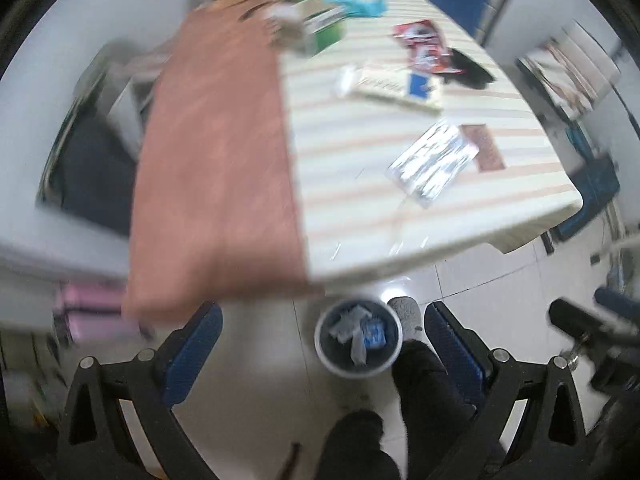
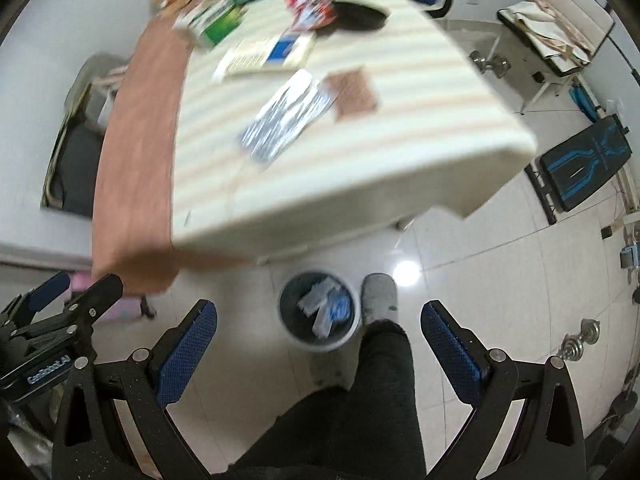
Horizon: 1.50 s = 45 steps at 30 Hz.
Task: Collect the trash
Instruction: 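Grasp the silver blister pack with left gripper while right grasps black lid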
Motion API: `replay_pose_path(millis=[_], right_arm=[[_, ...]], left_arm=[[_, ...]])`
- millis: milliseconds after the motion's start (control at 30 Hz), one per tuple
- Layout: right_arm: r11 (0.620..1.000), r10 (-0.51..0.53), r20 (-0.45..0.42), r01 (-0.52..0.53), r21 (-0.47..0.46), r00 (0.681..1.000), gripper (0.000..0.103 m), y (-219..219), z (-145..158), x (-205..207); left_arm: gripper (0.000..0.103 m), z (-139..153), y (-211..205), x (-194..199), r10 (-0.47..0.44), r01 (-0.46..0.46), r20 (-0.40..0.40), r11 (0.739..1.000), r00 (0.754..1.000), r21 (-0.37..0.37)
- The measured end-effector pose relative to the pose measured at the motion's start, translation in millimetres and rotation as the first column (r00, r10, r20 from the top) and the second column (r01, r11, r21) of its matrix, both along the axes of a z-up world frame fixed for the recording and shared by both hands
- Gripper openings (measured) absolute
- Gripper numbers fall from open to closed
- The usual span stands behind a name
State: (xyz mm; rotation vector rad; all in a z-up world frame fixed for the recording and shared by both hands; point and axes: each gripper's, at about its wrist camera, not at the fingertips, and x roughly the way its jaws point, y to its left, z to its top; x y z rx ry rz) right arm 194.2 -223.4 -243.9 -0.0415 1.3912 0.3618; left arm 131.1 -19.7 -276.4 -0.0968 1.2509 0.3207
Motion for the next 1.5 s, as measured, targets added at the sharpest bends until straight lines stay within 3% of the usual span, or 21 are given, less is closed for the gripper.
replay_pose_path(millis=[133,233,400,433,467,500,567,633,767,867,900,967,1067,1333,1400,1500], right_arm=[[0.999,-0.011,-0.036,0.01,-0.045,0.999,0.103,-20.8,-14.6,78.7],[0.997,-0.009,-0.07,0.004,-0.077,0.998,0.103,-34.5,-36.7,130.3],[0.995,0.002,-0.122,-0.014,-0.098,0.993,0.103,-44.6,-68.6,190.1],[0.995,0.007,-0.133,-0.02,-0.097,0.991,0.103,-46.4,-73.3,201.7],[0.995,0.011,-0.141,-0.024,-0.093,0.99,0.103,-47.4,-76.8,209.9],[0.996,0.014,-0.15,-0.028,-0.087,0.989,0.103,-48.1,-79.4,218.5],[0.997,0.021,-0.158,-0.033,-0.069,0.987,0.103,-47.6,-81.5,236.7],[0.999,0.024,-0.156,-0.031,-0.045,0.987,0.103,-43.7,-81.4,256.4],[0.999,0.026,-0.129,-0.023,0.027,0.991,0.103,-23.4,-77.0,294.3],[0.996,0.021,-0.099,-0.012,0.088,0.995,0.103,3.1,-72.7,323.5],[0.994,0.019,-0.092,-0.009,0.11,0.996,0.103,13.1,-71.7,332.5],[0.988,0.013,-0.092,0.002,0.157,0.996,0.103,32.1,-71.4,349.1],[0.988,0.018,-0.085,-0.005,0.156,0.996,0.103,62.1,-76.0,366.7],[0.999,0.03,-0.109,-0.027,0.027,0.994,0.102,94.3,-111.0,374.7],[0.999,0.039,-0.071,-0.039,0.001,0.997,0.088,94.5,-107.1,368.9],[0.999,0.043,-0.053,-0.042,0.027,0.998,0.087,90.7,-102.8,361.4]], left_arm=[[0.103,-19.6,-20.0,81.4,-0.17,0.172,-0.066,0.985,0.983,0.022],[0.103,-45.1,-28.0,136.5,-0.237,0.24,-0.146,0.971,0.96,-0.003],[0.102,-97.1,-35.4,193.9,-0.311,0.308,-0.282,0.95,0.908,-0.056],[0.1,-103.2,-35.2,198.5,-0.311,0.308,-0.294,0.95,0.904,-0.061],[0.091,-109.6,-34.5,203.0,-0.311,0.305,-0.304,0.95,0.901,-0.068],[0.088,-111.2,-31.9,205.5,-0.309,0.293,-0.298,0.951,0.903,-0.099],[0.07,-111.4,-23.6,206.7,-0.279,0.236,-0.276,0.955,0.92,-0.178],[0.067,-111.6,-16.4,204.5,-0.252,0.2,-0.28,0.959,0.926,-0.201],[0.065,-112.6,24.8,193.2,0.004,-0.059,-0.274,0.979,0.962,-0.193],[0.065,-116.2,74.0,178.8,0.266,-0.318,-0.275,0.933,0.924,-0.168],[0.065,-118.8,92.3,172.5,0.35,-0.403,-0.273,0.899,0.896,-0.17],[0.065,-122.2,111.8,164.9,0.434,-0.494,-0.271,0.844,0.859,-0.211],[0.065,-126.0,116.6,169.1,0.462,-0.53,-0.306,0.824,0.833,-0.199],[0.062,-127.5,106.8,181.7,0.424,-0.478,-0.285,0.864,0.86,-0.157],[0.062,-126.7,102.5,184.6,0.42,-0.472,-0.283,0.869,0.862,-0.148],[0.062,-118.0,78.3,186.1,0.415,-0.462,-0.271,0.876,0.869,-0.139]])
